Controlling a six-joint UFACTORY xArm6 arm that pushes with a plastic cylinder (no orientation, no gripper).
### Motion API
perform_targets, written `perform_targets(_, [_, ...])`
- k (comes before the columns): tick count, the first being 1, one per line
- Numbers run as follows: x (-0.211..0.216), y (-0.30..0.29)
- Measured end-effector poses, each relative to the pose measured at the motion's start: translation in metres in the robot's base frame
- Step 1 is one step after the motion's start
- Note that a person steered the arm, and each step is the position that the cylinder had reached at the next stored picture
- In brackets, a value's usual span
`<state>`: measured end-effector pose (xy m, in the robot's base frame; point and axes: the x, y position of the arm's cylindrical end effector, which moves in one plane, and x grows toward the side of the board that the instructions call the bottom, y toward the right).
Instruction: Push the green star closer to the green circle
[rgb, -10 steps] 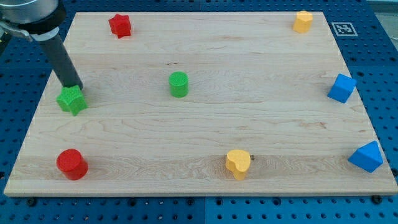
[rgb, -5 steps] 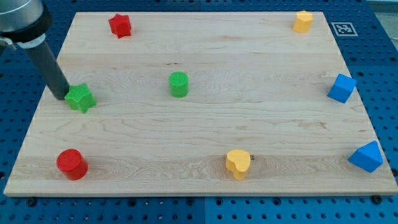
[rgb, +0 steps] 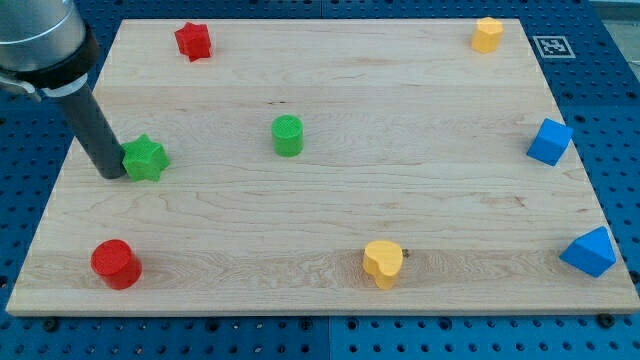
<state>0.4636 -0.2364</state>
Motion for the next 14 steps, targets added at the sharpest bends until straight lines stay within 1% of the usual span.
perform_targets(2, [-0.001,0.068])
perform_targets(3, [-0.007,0.089])
perform_targets(5, [-0.028,0.096])
perform_targets(6, [-0.027,0.115])
perform_targets(7, [-0.005,0.098])
perform_targets(8, [0.005,0.107])
perform_targets(9, [0.005,0.135])
perform_targets(10, [0.004,0.136])
perform_targets(12, [-0.012,0.136])
perform_targets(14, [-0.012,0.135])
